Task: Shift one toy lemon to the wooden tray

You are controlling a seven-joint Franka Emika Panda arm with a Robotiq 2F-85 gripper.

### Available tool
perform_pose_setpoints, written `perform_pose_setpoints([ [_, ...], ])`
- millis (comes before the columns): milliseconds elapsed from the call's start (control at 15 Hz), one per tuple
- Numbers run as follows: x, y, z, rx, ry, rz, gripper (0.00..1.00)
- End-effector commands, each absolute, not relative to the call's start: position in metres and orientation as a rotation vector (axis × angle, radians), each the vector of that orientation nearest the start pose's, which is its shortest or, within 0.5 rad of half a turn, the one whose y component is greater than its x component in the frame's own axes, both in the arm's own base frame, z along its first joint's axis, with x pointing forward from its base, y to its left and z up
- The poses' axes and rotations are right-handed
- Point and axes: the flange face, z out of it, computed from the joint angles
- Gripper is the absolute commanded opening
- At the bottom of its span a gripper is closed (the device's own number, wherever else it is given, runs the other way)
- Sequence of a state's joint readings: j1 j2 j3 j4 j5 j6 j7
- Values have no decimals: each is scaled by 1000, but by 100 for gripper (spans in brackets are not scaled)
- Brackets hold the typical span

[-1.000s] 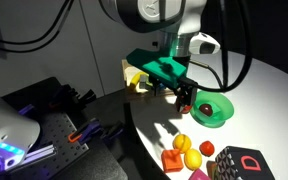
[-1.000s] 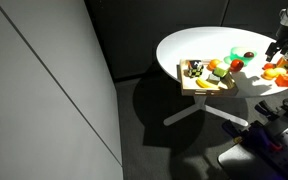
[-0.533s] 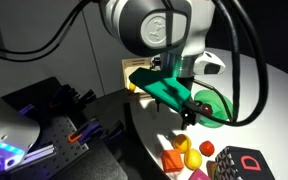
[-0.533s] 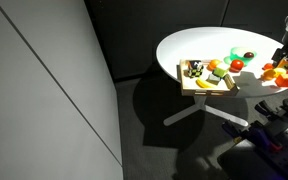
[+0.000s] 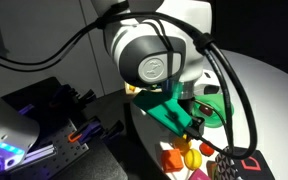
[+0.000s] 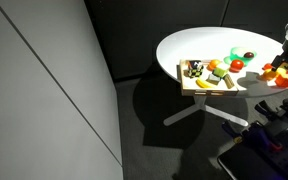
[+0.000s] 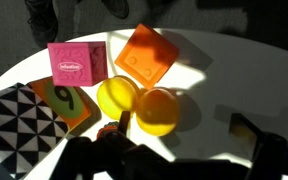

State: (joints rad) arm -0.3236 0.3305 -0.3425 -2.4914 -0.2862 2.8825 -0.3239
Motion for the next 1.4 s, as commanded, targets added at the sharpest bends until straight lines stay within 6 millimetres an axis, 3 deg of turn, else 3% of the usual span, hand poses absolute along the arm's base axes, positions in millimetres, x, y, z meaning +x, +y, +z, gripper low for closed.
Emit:
perform_pose_setpoints([
  [0,381,-299,164,-3364,59,-18,100],
  [1333,390,-311,119,-3397,32,-53,100],
])
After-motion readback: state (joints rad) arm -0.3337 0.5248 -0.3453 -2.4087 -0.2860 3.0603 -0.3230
